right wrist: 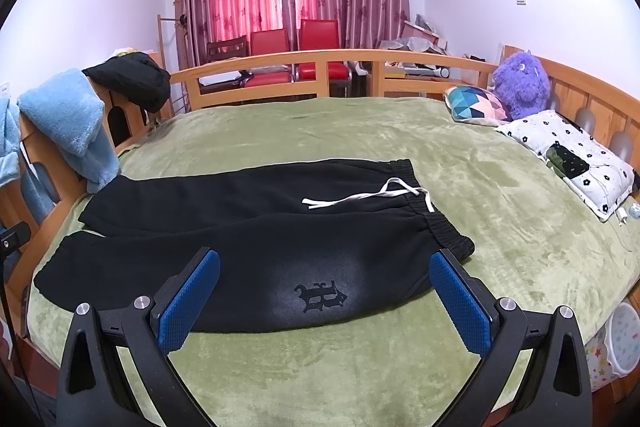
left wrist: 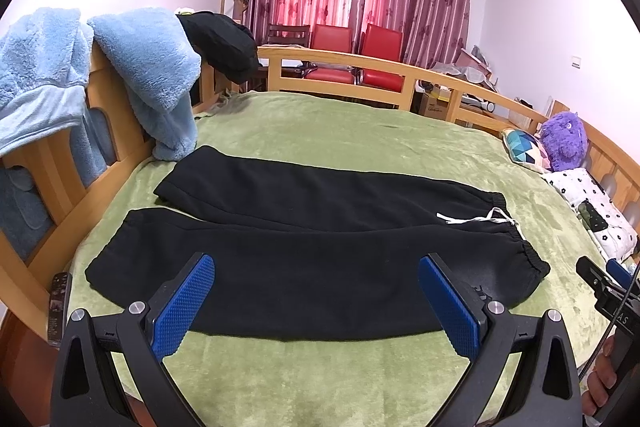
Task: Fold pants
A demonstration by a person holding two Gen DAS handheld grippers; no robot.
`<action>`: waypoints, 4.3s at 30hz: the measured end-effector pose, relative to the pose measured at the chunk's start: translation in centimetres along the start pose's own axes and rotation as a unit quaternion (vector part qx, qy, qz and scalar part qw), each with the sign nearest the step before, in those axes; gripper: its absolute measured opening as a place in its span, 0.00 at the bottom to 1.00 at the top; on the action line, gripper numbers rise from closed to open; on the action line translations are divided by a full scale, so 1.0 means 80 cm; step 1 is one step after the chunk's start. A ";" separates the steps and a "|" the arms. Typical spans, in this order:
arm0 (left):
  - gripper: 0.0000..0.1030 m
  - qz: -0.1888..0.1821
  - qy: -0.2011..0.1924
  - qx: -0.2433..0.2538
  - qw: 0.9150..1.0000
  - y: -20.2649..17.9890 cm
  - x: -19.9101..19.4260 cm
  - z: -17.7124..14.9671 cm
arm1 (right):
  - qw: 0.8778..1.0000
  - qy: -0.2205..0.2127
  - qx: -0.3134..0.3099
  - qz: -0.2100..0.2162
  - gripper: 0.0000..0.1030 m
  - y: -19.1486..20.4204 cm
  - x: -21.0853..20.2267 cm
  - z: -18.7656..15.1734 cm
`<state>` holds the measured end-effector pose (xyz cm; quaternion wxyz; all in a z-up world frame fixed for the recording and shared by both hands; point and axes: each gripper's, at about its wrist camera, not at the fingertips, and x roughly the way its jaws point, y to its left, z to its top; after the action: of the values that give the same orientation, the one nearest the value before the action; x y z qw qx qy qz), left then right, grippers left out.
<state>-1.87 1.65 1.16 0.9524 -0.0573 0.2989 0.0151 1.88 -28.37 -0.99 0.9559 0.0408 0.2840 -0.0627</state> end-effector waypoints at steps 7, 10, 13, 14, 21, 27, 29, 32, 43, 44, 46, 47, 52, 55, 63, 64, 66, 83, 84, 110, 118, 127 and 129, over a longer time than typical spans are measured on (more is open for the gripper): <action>1.00 0.028 0.009 0.004 1.000 0.000 0.014 0.001 | 0.999 -0.032 -0.009 -0.012 1.00 0.002 -0.005 -0.011; 1.00 0.019 0.017 0.013 1.000 -0.001 0.023 -0.005 | 0.999 -0.043 -0.010 -0.004 1.00 -0.001 -0.007 -0.015; 1.00 0.017 0.018 0.022 0.999 -0.001 0.034 -0.012 | 0.999 -0.034 -0.011 0.004 1.00 -0.006 0.003 -0.022; 1.00 0.018 0.018 0.025 0.999 -0.001 0.036 -0.015 | 0.999 -0.031 -0.002 0.011 1.00 -0.010 0.009 -0.026; 1.00 0.014 0.023 0.030 0.999 0.030 0.064 -0.060 | 0.996 -0.008 0.077 0.045 1.00 -0.040 0.066 -0.055; 0.96 0.017 0.084 -0.002 0.996 0.073 0.111 -0.102 | 0.993 0.053 0.099 0.033 0.84 -0.057 0.120 -0.085; 0.91 0.028 0.100 0.001 0.995 0.079 0.125 -0.110 | 0.993 0.063 0.097 0.025 0.78 -0.061 0.132 -0.096; 0.90 0.036 0.112 -0.003 0.993 0.092 0.149 -0.118 | 0.992 0.080 0.094 0.011 0.78 -0.068 0.151 -0.109; 0.72 -0.004 0.144 -0.076 0.987 0.156 0.206 -0.131 | 0.983 0.152 0.107 -0.003 0.48 -0.065 0.213 -0.141; 0.72 -0.009 0.141 -0.087 0.986 0.164 0.205 -0.132 | 0.983 0.152 0.103 -0.004 0.49 -0.063 0.215 -0.141; 0.72 -0.007 0.125 -0.110 0.986 0.180 0.202 -0.132 | 0.984 0.153 0.096 -0.007 0.61 -0.061 0.216 -0.142; 0.72 -0.006 0.120 -0.121 0.985 0.188 0.202 -0.131 | 0.984 0.149 0.097 -0.009 0.62 -0.062 0.215 -0.141; 0.73 -0.016 0.125 -0.184 0.975 0.227 0.213 -0.133 | 0.984 0.132 0.118 -0.008 0.72 -0.085 0.211 -0.131; 0.74 -0.009 0.130 -0.209 0.969 0.242 0.218 -0.138 | 0.982 0.128 0.137 -0.015 0.72 -0.103 0.212 -0.129; 0.74 -0.017 0.140 -0.220 0.965 0.247 0.217 -0.154 | 0.971 0.144 0.191 0.022 0.72 -0.122 0.247 -0.135; 0.74 -0.016 0.140 -0.220 0.965 0.247 0.220 -0.154 | 0.969 0.146 0.197 0.025 0.72 -0.123 0.255 -0.135; 0.74 -0.015 0.135 -0.234 0.963 0.253 0.223 -0.154 | 0.962 0.160 0.216 0.043 0.72 -0.123 0.273 -0.138; 0.11 -0.003 0.125 -0.270 0.955 0.278 0.273 -0.127 | 0.961 0.110 0.251 0.023 0.14 -0.132 0.327 -0.105; 0.10 -0.014 0.121 -0.284 0.951 0.283 0.267 -0.126 | 0.960 0.101 0.259 0.026 0.12 -0.138 0.320 -0.107; 0.10 -0.054 0.085 -0.206 0.973 0.270 0.113 -0.127 | 0.960 0.097 0.261 0.018 0.10 -0.193 0.104 -0.164; 0.10 -0.046 0.043 -0.178 0.982 0.253 0.128 -0.032 | 0.968 0.055 0.243 0.045 0.10 -0.175 0.115 -0.067; 0.10 -0.007 0.006 -0.161 0.987 0.222 0.241 0.104 | 0.978 0.038 0.200 0.048 0.10 -0.148 0.229 0.070; 0.10 -0.005 0.000 -0.159 0.987 0.215 0.277 0.130 | 0.977 0.041 0.204 0.049 0.10 -0.145 0.268 0.095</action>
<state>21.11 19.82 -4.74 0.9312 -0.2092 0.2928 0.0575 22.12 -42.74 -6.91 0.9170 0.2510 0.3019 -0.0709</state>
